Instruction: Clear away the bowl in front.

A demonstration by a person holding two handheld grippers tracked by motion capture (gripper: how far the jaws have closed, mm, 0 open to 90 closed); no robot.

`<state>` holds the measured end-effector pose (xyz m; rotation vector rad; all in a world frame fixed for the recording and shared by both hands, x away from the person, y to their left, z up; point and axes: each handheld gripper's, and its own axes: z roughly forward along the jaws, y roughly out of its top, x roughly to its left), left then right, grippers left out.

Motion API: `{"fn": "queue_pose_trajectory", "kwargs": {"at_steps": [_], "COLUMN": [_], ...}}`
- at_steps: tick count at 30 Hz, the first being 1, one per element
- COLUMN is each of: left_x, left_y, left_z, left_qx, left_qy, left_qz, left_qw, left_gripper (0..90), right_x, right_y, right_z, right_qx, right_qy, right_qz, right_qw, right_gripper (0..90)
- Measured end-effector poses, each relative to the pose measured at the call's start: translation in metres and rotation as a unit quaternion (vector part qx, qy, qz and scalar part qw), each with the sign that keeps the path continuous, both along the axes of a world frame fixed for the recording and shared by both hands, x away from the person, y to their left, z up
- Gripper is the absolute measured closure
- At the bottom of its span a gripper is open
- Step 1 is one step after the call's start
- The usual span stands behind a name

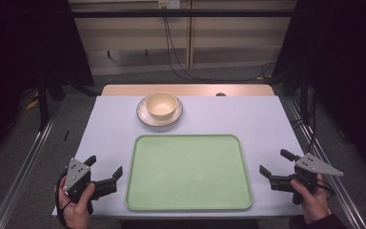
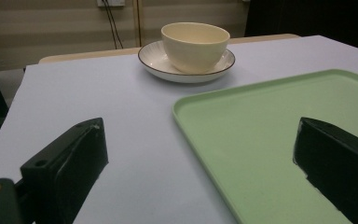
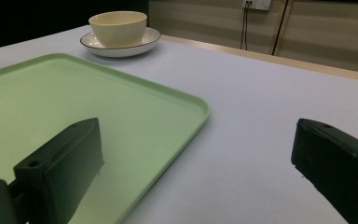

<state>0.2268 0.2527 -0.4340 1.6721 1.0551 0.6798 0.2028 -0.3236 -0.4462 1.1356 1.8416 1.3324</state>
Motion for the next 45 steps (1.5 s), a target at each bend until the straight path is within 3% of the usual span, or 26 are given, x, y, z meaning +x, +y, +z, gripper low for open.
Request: {"fn": "queue_pose_trajectory", "kwargs": {"at_steps": [19,32,45], "left_x": [0.001,0.019,0.039], "left_y": [0.000,-0.004,-0.008], "left_z": [0.000,0.005,0.005], "left_qx": [0.005,0.010,0.023], "left_qy": [0.003,0.000,0.012], "left_qz": [-0.007,-0.016,-0.038], "left_qw": [1.0000,0.9998,0.9989], "left_gripper": [3.6,3.7,4.0], "right_x": [0.002,0.002,0.001], "right_y": [0.004,0.004,0.004], "right_z": [-0.003,-0.004,-0.005], "right_qx": [0.002,-0.004,-0.006], "right_qy": [0.000,0.006,0.005], "right_qz": [0.014,0.021,0.022], "right_qw": [0.9999,0.9998,0.9997], "right_gripper": [1.0,1.0,1.0]}}
